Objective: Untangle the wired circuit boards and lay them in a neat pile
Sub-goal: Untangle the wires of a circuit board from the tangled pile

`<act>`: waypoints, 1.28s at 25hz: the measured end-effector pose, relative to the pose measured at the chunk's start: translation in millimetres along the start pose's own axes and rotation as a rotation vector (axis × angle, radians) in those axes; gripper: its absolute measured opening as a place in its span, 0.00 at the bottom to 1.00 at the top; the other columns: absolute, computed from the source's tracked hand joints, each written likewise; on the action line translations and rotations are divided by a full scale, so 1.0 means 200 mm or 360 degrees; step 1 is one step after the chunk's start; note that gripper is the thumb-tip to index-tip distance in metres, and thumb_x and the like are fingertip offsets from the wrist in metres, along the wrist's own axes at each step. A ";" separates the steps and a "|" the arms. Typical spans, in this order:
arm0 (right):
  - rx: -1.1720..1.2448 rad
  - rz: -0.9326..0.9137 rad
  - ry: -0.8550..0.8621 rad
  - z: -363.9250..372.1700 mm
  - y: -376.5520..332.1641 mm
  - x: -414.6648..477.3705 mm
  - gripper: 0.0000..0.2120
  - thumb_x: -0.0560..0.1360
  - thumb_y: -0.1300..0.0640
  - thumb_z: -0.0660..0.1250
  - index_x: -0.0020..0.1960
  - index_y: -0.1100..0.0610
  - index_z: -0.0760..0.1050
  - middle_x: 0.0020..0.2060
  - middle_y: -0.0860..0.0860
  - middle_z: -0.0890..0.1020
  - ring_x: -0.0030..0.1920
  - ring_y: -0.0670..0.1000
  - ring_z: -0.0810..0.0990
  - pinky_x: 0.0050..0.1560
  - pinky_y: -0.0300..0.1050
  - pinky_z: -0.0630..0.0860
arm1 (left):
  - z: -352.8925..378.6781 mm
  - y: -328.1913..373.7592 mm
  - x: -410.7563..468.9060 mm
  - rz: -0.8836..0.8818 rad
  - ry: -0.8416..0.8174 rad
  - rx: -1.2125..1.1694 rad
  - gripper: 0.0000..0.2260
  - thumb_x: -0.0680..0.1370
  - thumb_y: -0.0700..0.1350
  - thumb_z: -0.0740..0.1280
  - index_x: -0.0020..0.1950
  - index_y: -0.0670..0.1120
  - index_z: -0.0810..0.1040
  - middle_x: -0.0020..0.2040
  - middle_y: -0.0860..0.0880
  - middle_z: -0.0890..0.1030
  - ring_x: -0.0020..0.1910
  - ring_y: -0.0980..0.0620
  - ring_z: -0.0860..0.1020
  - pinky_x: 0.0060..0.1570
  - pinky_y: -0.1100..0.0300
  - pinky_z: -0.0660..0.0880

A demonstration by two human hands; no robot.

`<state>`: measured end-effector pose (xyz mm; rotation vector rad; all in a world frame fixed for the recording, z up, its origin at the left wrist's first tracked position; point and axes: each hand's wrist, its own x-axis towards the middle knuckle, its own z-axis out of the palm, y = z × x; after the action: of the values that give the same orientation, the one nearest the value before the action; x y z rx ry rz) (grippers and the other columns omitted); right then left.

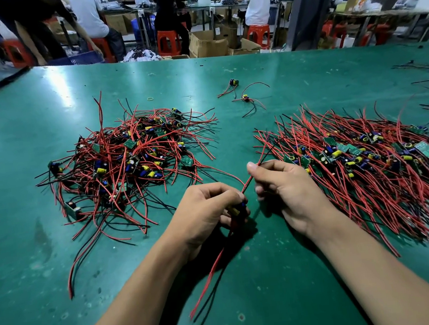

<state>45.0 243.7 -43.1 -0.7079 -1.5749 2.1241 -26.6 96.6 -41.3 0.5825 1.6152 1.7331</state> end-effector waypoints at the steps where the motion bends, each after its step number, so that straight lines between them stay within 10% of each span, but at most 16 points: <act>1: 0.0059 -0.0021 0.0059 -0.01 0.00 0.01 0.09 0.69 0.55 0.75 0.37 0.55 0.75 0.26 0.50 0.75 0.24 0.45 0.72 0.24 0.37 0.70 | 0.00 0.00 0.00 -0.0009 -0.0010 -0.0013 0.11 0.75 0.33 0.67 0.34 0.41 0.81 0.32 0.41 0.81 0.31 0.48 0.77 0.25 0.67 0.71; 20: 0.1047 0.0370 -0.0053 -0.07 -0.11 0.03 0.16 0.73 0.53 0.68 0.29 0.59 0.75 0.25 0.48 0.66 0.19 0.44 0.63 0.20 0.35 0.59 | 0.01 0.01 -0.02 0.0031 0.0048 -0.0006 0.10 0.75 0.33 0.67 0.36 0.42 0.81 0.32 0.43 0.81 0.33 0.48 0.80 0.34 0.60 0.70; 29: 0.0331 -0.0153 0.0164 -0.05 -0.03 0.04 0.19 0.68 0.39 0.72 0.39 0.57 0.79 0.28 0.46 0.75 0.24 0.44 0.67 0.24 0.36 0.64 | 0.01 0.00 0.00 0.0011 0.0089 -0.0119 0.09 0.76 0.33 0.66 0.37 0.39 0.81 0.33 0.41 0.81 0.31 0.47 0.79 0.30 0.63 0.73; 32: -0.0180 -0.0181 -0.0233 0.01 0.05 -0.01 0.17 0.68 0.43 0.75 0.43 0.57 0.83 0.31 0.49 0.79 0.26 0.46 0.72 0.25 0.36 0.68 | 0.01 0.00 0.00 0.0022 0.0113 -0.0135 0.08 0.78 0.34 0.65 0.39 0.38 0.80 0.32 0.42 0.81 0.27 0.49 0.78 0.28 0.64 0.75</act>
<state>46.4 238.3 -51.8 -0.4941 -1.7796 2.0577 -24.8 97.7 -41.7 0.4979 1.5801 1.8416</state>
